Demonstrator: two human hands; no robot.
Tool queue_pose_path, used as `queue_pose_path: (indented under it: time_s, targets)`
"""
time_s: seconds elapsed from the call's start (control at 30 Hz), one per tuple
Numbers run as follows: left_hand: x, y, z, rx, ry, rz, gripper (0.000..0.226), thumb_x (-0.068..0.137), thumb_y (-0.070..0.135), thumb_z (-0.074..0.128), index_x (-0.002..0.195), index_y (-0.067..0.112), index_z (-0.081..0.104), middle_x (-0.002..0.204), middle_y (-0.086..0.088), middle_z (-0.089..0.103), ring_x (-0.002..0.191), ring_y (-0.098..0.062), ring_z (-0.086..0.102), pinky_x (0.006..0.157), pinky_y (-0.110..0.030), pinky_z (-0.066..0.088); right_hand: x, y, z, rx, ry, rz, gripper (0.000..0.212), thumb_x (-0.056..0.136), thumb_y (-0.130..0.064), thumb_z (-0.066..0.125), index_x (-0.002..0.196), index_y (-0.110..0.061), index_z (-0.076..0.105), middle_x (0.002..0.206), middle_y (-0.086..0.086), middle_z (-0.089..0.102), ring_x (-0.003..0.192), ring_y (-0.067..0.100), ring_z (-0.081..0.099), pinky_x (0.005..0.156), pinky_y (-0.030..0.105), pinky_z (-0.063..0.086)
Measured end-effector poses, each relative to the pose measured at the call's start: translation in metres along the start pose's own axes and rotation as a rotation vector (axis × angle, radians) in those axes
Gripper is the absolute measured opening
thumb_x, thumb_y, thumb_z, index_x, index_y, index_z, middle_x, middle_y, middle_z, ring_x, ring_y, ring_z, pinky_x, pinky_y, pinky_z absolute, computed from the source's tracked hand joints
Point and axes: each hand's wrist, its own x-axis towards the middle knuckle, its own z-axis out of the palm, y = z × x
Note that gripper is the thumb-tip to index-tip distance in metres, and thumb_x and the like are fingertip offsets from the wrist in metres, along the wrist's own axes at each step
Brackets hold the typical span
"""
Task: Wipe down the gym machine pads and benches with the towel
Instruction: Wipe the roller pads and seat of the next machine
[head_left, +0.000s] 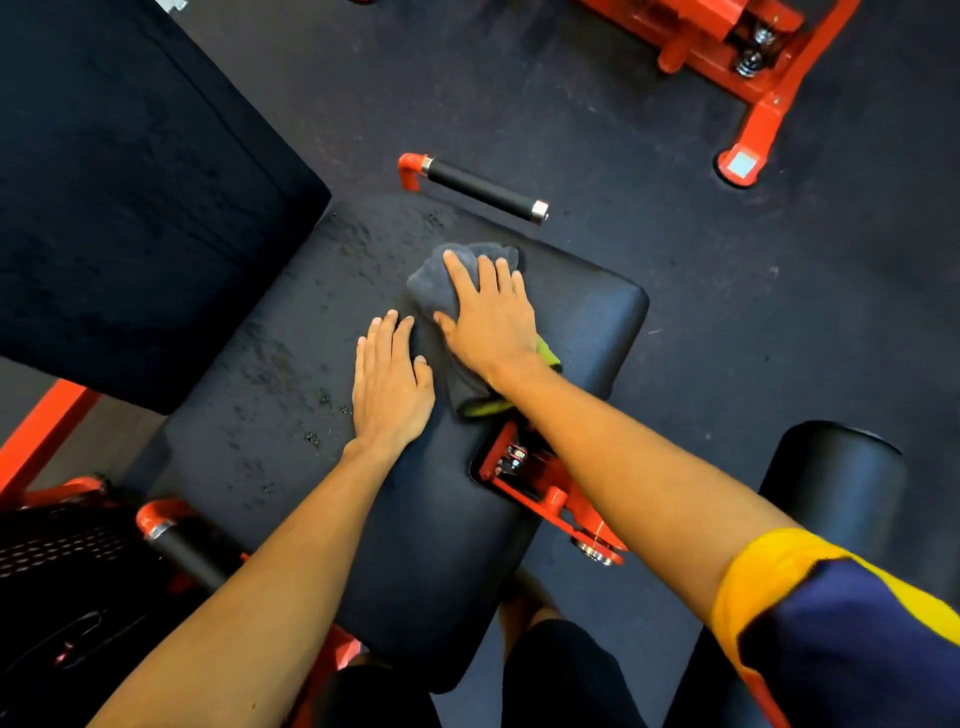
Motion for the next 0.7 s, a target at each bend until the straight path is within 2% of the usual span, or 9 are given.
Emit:
queue_pose_path:
  time_s: [0.13,0.37,0.6,0.7]
  targets:
    - [0.009,-0.004,-0.001,0.015,-0.002,0.007,0.055,0.105,0.021,0.041,0.158,0.015,0.031,0.169,-0.004,0.019,0.157,-0.020,0.009,0.129,-0.038,0.002,0.035,-0.012,-0.011,0.024,-0.075,0.073,0.079,0.103,-0.055,0.046,0.166,-0.027,0.006,0.169,0.021,0.016,0.156,0.042,0.014,0.127,0.051,0.009]
    - [0.039,-0.010,-0.007,-0.041,0.003,-0.067,0.054,0.106,0.019,0.039,0.159,0.015,0.029,0.170,-0.003,0.016,0.158,-0.018,0.005,0.129,-0.038,0.000,-0.044,-0.004,0.002,0.009,-0.010,-0.049,0.081,0.103,-0.055,0.045,0.166,-0.024,0.007,0.168,0.024,0.019,0.155,0.043,0.020,0.126,0.052,0.019]
    - [0.078,-0.028,-0.011,-0.025,0.024,-0.106,0.053,0.108,0.024,0.037,0.159,0.015,0.029,0.169,-0.002,0.019,0.157,-0.018,0.008,0.129,-0.038,0.002,0.043,-0.008,0.003,-0.046,-0.084,-0.143,0.078,0.102,-0.059,0.043,0.166,-0.029,0.008,0.169,0.022,0.017,0.156,0.041,0.017,0.126,0.053,0.015]
    - [0.079,-0.036,-0.007,0.035,0.055,-0.055,0.053,0.108,0.029,0.036,0.159,0.016,0.030,0.169,-0.002,0.021,0.157,-0.017,0.010,0.129,-0.038,0.004,0.092,0.004,-0.011,-0.022,-0.118,-0.142,0.082,0.098,-0.065,0.048,0.165,-0.032,0.014,0.166,0.015,0.029,0.152,0.036,0.028,0.123,0.049,0.024]
